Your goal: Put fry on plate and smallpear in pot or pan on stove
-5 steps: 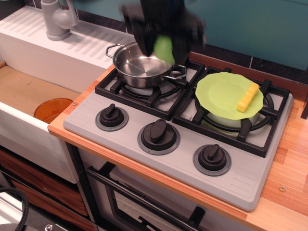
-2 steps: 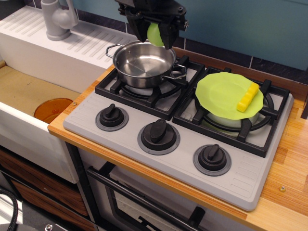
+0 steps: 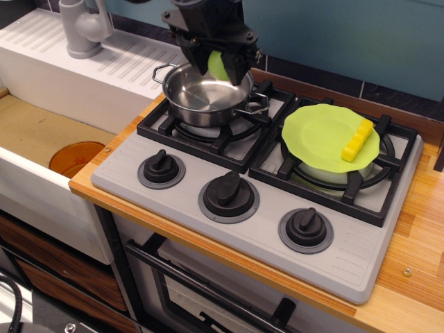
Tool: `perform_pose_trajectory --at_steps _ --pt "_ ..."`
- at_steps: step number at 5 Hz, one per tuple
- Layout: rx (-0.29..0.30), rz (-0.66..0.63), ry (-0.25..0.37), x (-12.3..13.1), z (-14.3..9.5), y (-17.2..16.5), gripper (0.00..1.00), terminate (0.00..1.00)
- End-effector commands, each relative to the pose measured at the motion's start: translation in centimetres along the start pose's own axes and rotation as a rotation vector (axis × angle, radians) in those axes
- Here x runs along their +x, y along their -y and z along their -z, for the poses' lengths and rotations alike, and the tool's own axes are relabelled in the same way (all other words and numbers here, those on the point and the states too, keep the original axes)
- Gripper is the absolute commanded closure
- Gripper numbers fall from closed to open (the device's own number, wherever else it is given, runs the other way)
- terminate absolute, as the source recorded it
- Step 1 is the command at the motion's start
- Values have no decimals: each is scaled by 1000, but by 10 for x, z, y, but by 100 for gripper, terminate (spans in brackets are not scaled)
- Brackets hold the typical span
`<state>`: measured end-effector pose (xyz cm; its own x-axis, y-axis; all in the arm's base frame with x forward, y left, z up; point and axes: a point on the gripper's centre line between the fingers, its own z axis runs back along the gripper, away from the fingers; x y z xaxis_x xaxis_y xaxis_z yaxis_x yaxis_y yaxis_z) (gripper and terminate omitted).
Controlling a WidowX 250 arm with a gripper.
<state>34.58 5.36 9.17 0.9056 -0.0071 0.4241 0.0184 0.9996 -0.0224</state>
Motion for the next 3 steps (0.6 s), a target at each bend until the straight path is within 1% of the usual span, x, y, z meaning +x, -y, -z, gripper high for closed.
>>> perform_pose_trajectory --at_steps 1,3 --pt "-11 12 35 12 -7 -3 0 0" --pt "-23 -4 22 14 -13 5 0 0"
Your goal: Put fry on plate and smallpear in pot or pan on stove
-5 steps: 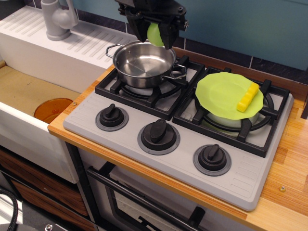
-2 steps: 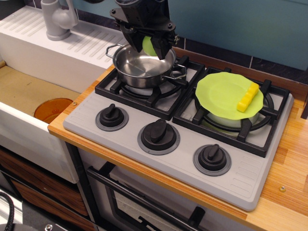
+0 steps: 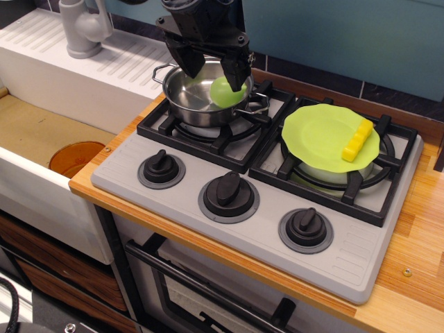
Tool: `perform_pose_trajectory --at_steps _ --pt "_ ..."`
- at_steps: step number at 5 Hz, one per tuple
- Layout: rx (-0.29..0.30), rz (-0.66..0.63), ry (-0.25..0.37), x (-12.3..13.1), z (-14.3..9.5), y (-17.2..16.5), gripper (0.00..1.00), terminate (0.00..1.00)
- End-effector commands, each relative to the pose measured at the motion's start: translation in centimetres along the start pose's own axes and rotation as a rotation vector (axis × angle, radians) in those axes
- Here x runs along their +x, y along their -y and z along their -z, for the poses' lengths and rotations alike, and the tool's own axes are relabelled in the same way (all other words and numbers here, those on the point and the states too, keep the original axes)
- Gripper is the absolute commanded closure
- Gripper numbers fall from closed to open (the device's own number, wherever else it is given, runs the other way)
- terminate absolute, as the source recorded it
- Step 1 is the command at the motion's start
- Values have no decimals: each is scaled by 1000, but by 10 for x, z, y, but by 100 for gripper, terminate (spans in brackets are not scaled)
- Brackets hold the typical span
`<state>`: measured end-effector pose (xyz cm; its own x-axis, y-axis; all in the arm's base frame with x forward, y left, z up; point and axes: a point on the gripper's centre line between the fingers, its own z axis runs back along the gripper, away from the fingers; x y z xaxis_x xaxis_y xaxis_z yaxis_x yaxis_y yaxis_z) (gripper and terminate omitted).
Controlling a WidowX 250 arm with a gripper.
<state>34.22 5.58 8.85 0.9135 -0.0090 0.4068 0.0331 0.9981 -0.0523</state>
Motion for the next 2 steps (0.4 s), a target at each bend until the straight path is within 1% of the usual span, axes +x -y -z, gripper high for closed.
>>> perform_pose_trajectory --at_steps 1,2 --pt "33 -19 35 14 -25 26 0 0" --pt "27 -47 34 7 -36 48 0 0"
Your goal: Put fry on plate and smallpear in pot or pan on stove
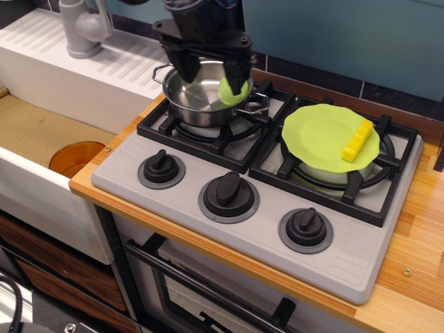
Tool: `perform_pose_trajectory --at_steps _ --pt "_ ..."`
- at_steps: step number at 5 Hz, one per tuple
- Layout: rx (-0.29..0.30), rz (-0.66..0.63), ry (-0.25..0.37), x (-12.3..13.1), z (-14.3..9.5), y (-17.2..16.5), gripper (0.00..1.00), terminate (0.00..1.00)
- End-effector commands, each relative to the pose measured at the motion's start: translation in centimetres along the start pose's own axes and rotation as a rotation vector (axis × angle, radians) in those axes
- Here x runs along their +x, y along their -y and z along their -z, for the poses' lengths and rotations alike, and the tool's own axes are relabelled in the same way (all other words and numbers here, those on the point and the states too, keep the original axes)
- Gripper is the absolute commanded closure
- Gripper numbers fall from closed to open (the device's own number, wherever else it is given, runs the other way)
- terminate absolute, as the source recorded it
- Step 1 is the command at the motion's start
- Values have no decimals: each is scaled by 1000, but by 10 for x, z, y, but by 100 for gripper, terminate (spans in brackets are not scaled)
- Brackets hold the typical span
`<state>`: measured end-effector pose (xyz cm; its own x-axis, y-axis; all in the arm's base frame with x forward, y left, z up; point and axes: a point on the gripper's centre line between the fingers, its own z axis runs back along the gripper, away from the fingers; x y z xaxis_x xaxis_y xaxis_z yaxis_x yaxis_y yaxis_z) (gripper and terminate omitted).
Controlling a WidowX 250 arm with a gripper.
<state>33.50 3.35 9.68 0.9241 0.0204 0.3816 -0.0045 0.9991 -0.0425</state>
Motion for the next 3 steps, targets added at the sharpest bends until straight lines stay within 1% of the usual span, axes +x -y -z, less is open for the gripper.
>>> perform_pose_trajectory --at_steps 1,2,3 --pt "-6 -33 70 0 -34 47 0 0" --pt "-28 -62 78 -6 -33 63 0 0" --pt "-123 -73 88 -10 -22 69 0 100"
